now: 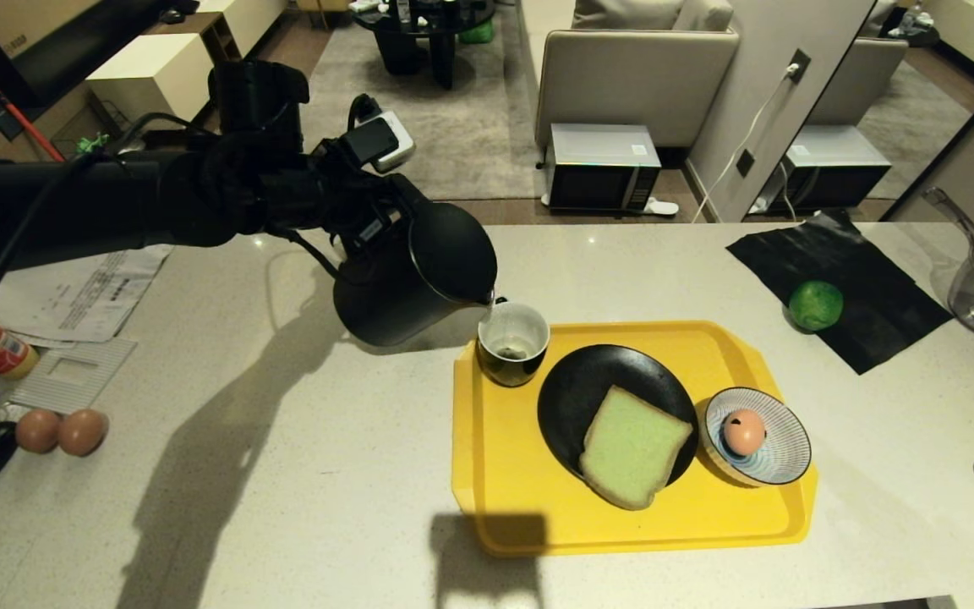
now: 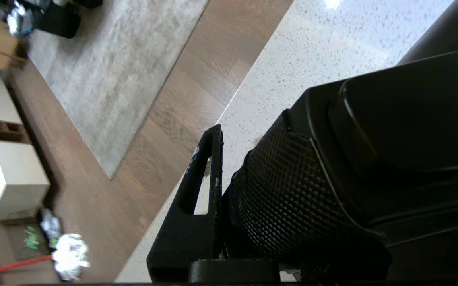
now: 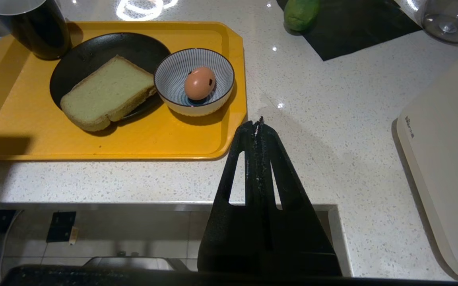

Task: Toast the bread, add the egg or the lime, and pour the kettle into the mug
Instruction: Pour water into a cup

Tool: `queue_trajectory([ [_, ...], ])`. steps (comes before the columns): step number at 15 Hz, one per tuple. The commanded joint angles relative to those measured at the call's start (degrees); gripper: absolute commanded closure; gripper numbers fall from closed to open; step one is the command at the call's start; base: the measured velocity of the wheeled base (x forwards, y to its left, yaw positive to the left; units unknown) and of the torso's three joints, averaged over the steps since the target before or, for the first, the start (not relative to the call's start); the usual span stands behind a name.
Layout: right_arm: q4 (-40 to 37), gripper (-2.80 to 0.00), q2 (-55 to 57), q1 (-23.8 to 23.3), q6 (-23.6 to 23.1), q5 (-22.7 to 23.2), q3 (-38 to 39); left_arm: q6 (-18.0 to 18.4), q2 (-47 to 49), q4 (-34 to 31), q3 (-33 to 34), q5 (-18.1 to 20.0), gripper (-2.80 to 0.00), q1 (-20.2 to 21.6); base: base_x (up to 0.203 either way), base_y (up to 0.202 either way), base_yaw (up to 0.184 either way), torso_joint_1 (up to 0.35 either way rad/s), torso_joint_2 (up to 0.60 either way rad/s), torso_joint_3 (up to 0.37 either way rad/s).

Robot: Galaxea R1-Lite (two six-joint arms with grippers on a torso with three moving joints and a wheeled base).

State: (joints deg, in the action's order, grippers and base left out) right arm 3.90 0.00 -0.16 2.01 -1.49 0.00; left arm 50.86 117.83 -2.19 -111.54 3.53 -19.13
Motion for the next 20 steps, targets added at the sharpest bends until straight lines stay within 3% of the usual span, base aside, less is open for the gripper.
queue_trajectory([
  [1,0.1,0.00,0.1,0.0,0.0,0.0,1.5,1.9,-0.2,0.1,0.0,-0.1,0.00,-0.3,0.000,0.000,0.000,0.000,0.00,0.000],
  [3,0.1,0.00,0.1,0.0,0.0,0.0,1.5,2.6,-0.2,-0.4,0.0,-1.2,0.00,-1.3,0.000,0.000,0.000,0.000,0.00,0.000],
  [5,0.1,0.00,0.1,0.0,0.0,0.0,1.5,6.1,-0.3,-0.8,0.0,-1.6,0.00,-1.4,0.000,0.000,0.000,0.000,0.00,0.000],
  [10,0.1,0.00,0.1,0.0,0.0,0.0,1.5,7.2,-0.1,-0.8,0.0,-4.0,0.00,-1.4,0.000,0.000,0.000,0.000,0.00,0.000],
  [14,0.1,0.00,0.1,0.0,0.0,0.0,1.5,10.9,-0.4,-1.9,0.0,-5.0,0.00,-1.4,0.000,0.000,0.000,0.000,0.00,0.000],
  [20,0.1,0.00,0.1,0.0,0.0,0.0,1.5,12.7,-0.7,-2.4,0.0,-6.7,0.00,-1.4,0.000,0.000,0.000,0.000,0.00,0.000],
])
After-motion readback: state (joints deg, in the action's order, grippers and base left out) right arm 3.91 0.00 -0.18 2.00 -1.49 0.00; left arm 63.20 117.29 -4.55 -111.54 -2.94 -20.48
